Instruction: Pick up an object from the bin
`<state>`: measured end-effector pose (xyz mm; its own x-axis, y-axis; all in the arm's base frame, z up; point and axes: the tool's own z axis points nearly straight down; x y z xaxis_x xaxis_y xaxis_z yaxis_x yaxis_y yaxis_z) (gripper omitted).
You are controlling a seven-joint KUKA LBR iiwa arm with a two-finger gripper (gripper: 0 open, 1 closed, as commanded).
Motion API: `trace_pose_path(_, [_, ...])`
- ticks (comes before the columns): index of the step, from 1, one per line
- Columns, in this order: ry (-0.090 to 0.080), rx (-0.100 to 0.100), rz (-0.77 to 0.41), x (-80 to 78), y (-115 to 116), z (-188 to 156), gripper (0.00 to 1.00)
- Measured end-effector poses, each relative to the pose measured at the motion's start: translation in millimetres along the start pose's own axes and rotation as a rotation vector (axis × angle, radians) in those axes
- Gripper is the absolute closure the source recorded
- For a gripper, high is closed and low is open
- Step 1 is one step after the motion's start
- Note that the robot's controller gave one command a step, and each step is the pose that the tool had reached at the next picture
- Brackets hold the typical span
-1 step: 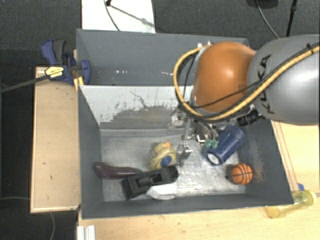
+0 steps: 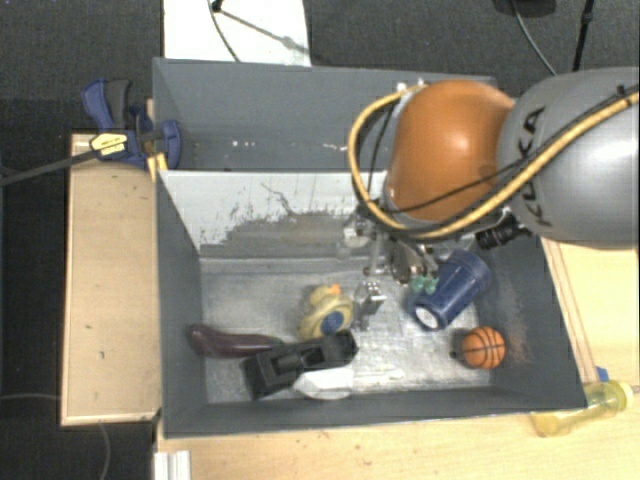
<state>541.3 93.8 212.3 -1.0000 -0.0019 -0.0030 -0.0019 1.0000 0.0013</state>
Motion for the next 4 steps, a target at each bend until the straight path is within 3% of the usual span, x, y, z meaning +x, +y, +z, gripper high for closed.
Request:
trace_pose_path(1, [-0.004, 0.0, -0.101, -3.0, 6.0, 34.9, 0.0])
trace_pose_path(3, [-0.001, 0.0, -0.716, -11.8, 23.6, 65.1, 0.0])
trace_pose_path(4, [0.003, 0.009, -0.896, -22.9, 21.3, 101.8, 0.0])
